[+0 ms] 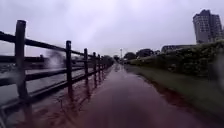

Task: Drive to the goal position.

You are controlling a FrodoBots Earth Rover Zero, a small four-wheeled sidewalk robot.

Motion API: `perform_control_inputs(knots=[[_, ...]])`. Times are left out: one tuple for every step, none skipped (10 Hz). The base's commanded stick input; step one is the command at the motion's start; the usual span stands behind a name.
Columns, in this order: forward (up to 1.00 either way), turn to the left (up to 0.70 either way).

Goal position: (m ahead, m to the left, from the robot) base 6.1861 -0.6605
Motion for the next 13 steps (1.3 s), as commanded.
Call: perform_control_inputs(knots=[[1.00,0.01],[1.00,0.01],[1.00,0.01],[1.00,0.01],[1.00,0.01],[1.00,0.01],[1.00,0.01],[1.00,0.01],[1.00,0.00],[1.00,-0.23],[1.00,-0.22],[1.00,-0.17],[1.00,0.01]])
